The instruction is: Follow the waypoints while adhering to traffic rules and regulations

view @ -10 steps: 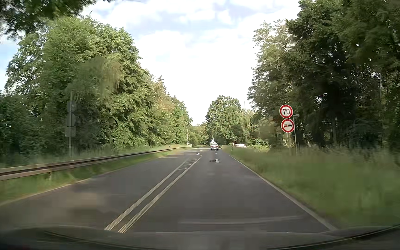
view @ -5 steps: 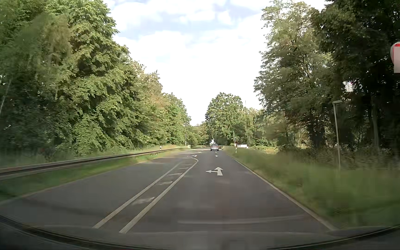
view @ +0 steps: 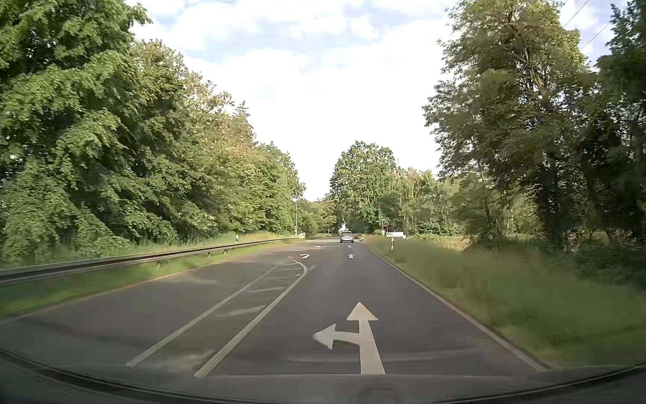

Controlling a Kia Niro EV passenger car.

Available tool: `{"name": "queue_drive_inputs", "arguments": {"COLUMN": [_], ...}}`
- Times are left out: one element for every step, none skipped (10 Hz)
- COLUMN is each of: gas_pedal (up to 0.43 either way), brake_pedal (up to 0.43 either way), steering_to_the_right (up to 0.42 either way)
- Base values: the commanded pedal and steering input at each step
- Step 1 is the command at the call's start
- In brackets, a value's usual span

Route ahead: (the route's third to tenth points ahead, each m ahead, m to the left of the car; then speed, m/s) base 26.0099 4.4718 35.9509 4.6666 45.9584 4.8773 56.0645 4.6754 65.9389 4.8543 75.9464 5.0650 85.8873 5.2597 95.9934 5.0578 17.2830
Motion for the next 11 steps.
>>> {"name": "queue_drive_inputs", "arguments": {"gas_pedal": [0.13, 0.13, 0.13, 0.13, 0.13, 0.13, 0.13, 0.13, 0.13, 0.13, 0.13], "brake_pedal": [0.03, 0.03, 0.03, 0.03, 0.03, 0.03, 0.03, 0.03, 0.03, 0.03, 0.03], "steering_to_the_right": [0.0, 0.0, 0.0, 0.0, 0.0, 0.0, 0.0, 0.0, 0.0, 0.0, 0.0]}}
